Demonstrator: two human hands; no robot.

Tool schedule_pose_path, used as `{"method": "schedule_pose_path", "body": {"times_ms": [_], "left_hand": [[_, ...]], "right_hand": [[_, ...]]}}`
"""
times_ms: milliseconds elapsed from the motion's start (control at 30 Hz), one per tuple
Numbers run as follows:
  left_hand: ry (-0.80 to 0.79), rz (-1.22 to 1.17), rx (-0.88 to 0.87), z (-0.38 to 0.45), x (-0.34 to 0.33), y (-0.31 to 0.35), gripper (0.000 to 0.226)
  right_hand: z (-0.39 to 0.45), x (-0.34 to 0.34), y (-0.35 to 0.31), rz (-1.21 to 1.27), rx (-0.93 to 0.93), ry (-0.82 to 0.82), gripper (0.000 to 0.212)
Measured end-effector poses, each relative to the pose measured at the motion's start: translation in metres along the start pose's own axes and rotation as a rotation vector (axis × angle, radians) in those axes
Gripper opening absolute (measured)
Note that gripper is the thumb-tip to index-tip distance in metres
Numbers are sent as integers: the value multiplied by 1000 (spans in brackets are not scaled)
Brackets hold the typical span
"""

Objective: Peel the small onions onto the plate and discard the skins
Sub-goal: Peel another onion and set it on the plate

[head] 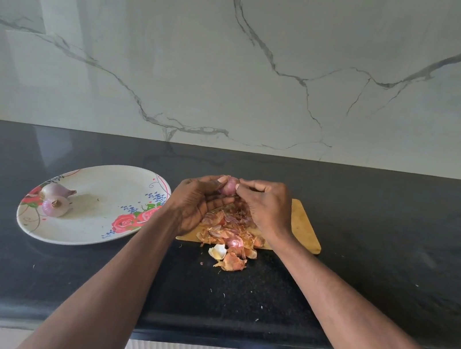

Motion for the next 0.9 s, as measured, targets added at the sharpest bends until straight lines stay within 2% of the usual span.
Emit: {"method": "schedule_pose_path", "body": {"times_ms": [200,567,667,800,900], "left_hand": [[34,-4,-1,-1,1,-1,12],[1,26,-17,1,1,-2,18],[-2,26,-15,2,1,-2,19],[-17,44,0,-1,-1,-3,19],[-11,35,-4,-1,-1,-3,20]], "right_hand": [[1,0,0,17,-26,5,11],[0,-2,-3,10,-27,-12,6],[-2,-3,-6,15,-18,-17,14],[-1,-1,-6,-34,2,-5,13],[-1,0,-5,-39,-13,-6,24]]}}
Point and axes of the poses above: each hand's wrist, its own z-axis towards the middle knuckle, its own x-axis out of the back of the hand, y = z × x, the point moved 8 cm from there along z, towards the middle knuckle, and after that the axes turned 6 degrees about x, right-handed, at the moved point
